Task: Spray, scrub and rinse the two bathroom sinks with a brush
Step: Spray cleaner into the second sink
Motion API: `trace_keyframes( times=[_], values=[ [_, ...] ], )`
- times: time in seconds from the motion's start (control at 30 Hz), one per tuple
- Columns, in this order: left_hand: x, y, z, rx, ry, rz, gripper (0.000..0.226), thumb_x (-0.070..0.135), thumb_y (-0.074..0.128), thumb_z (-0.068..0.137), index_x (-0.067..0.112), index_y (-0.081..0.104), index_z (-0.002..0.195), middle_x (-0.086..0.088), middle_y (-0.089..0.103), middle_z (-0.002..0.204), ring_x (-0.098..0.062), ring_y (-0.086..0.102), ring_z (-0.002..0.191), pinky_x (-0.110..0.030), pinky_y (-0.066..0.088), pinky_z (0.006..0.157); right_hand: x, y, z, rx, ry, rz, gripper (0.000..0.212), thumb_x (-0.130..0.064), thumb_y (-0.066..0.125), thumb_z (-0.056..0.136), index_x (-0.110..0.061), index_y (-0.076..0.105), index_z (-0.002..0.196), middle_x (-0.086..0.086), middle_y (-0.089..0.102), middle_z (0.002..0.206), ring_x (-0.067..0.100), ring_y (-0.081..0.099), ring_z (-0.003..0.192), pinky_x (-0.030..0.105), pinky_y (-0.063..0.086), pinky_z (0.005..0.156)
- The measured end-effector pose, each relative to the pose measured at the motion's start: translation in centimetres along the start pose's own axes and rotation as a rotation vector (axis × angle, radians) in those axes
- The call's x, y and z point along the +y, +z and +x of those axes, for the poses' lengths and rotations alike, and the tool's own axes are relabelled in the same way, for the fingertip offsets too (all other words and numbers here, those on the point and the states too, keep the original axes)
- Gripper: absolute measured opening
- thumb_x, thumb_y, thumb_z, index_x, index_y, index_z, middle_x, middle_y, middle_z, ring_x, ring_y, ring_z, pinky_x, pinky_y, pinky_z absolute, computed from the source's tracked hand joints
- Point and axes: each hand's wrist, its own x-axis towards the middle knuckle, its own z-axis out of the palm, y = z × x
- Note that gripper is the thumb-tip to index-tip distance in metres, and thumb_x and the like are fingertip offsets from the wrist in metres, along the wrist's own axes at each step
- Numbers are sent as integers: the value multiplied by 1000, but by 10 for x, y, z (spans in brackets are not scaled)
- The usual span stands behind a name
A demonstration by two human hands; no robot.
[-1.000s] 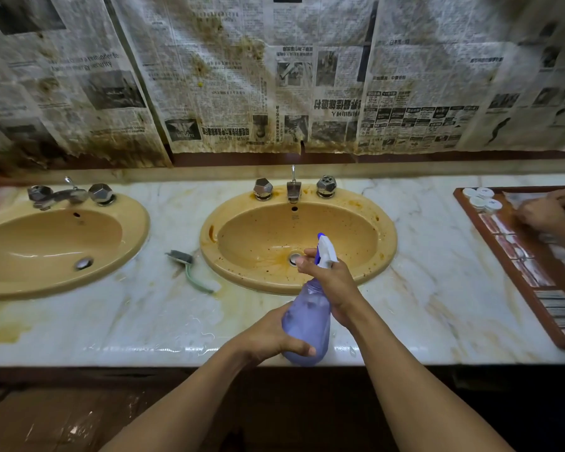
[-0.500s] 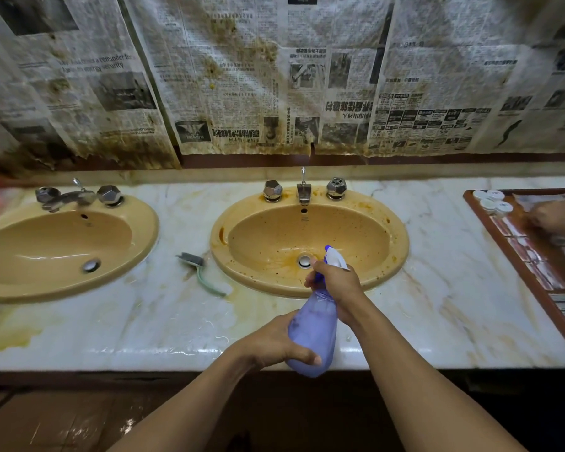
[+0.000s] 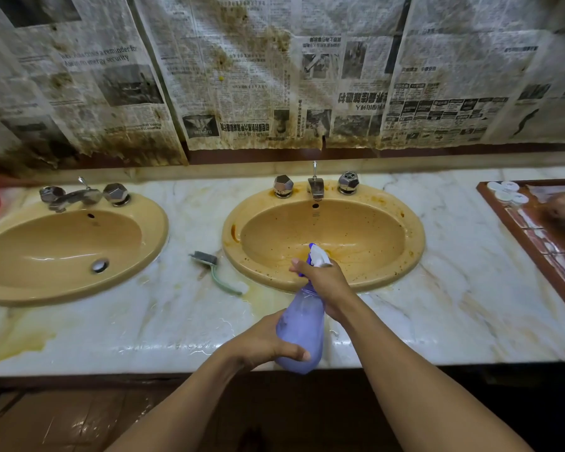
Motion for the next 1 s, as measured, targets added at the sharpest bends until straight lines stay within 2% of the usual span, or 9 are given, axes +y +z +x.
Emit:
trace_keyframes(
  times=[0.07,0.23,0.37,0.47,0.6,0.63,0.73,0.9,1.0],
  values=[
    [-4,-8,-4,9,-10,-5,61,12,87,76,33,62,128,16,72,121,-1,66,113,-25,54,98,6,12,3,4,7,53,31,-19,71,93,-30,56,118,14,66,90,26,68,81,36,47,73],
    [-14,-20,-11,16,-14,-2,54,8,86,79,32,63,121,15,74,112,4,68,103,-15,53,84,10,36,10,134,93,-13,13,-23,68,88,-15,58,87,8,61,62,24,53,62,36,46,71],
    [-18,-27,-15,48,-4,23,54,10,86,79,39,57,115,24,66,114,16,63,96,-5,48,74,10,48,10,102,61,-57,34,-32,72,84,-8,59,104,5,63,66,22,56,64,37,47,72],
    [-21,-34,-20,73,-3,27,61,14,87,78,40,52,121,28,60,116,3,61,110,-5,47,76,10,52,10,-107,12,-60,50,-51,80,75,-42,43,108,-7,58,95,15,57,88,29,46,79],
    [-23,-41,-25,51,-1,37,58,11,83,82,44,48,113,31,54,110,13,58,100,1,42,69,14,56,11,-106,-2,-12,45,-29,74,93,-9,53,128,6,63,90,19,66,85,31,47,82],
    [-24,-41,-25,37,-3,32,57,10,83,83,45,48,111,31,54,111,20,57,96,2,41,68,16,58,13,-75,28,2,60,-26,72,94,3,41,136,10,62,82,20,66,76,32,48,79],
    [-26,-42,-25,32,-12,13,55,11,84,82,44,52,112,28,58,115,29,56,89,0,43,71,15,66,12,16,90,-21,23,-29,73,90,-36,57,104,9,56,67,24,54,61,34,48,69],
    [-24,-46,-25,64,-10,22,60,17,87,79,42,51,120,29,57,118,9,57,109,-4,45,76,16,70,13,88,26,-33,16,-32,72,90,-24,59,90,6,61,70,21,59,64,34,48,68],
    [-24,-52,-22,60,-25,9,55,13,86,78,36,59,120,22,66,118,5,62,105,-6,48,78,13,65,10,-52,-38,-7,40,-42,77,79,-17,58,103,4,55,89,18,53,82,31,45,70]
  ],
)
